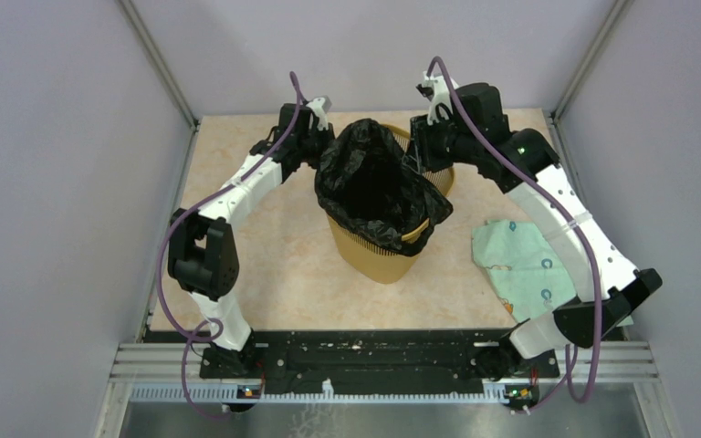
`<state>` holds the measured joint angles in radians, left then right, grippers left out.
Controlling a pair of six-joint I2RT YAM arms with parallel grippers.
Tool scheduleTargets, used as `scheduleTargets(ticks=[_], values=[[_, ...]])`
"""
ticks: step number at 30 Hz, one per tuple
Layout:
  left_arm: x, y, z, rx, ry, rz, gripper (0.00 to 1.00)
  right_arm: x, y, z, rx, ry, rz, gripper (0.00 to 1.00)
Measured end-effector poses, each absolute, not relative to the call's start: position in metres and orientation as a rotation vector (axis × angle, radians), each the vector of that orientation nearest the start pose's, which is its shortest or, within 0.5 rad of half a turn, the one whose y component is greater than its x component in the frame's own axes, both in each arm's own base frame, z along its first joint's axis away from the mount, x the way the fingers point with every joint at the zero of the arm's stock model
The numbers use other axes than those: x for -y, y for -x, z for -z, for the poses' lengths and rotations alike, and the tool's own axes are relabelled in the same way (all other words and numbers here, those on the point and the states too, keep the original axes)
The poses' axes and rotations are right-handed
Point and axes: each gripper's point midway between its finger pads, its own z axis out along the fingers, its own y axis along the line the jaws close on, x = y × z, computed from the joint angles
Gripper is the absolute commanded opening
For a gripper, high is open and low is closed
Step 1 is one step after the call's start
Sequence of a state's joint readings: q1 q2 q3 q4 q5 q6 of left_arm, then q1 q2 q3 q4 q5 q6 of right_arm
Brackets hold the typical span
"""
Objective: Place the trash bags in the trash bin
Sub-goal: Place the trash bag in the trash bin.
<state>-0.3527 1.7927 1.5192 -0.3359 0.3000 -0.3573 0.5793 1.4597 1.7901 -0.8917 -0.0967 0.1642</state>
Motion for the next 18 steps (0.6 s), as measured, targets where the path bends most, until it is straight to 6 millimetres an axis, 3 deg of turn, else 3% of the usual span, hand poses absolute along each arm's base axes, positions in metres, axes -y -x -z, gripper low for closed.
scheduleTargets(ticks=[5,15,18], values=[[0.236,-0.449,-0.195,-2.235,-0.174,0.725,0.14,-0.236,-0.318,-0.342,-2.122,0.506,-0.530,0.21],[0.237,-0.449,-0.196,-2.233,-0.176,0.727,0.14,-0.235,-0.328,-0.329,-2.153,0.496,-0.484,0.18],[0.237,-0.449,-0.197,-2.230,-0.178,0.732,0.14,-0.235,-0.328,-0.329,-2.153,0.498,-0.484,0.00]])
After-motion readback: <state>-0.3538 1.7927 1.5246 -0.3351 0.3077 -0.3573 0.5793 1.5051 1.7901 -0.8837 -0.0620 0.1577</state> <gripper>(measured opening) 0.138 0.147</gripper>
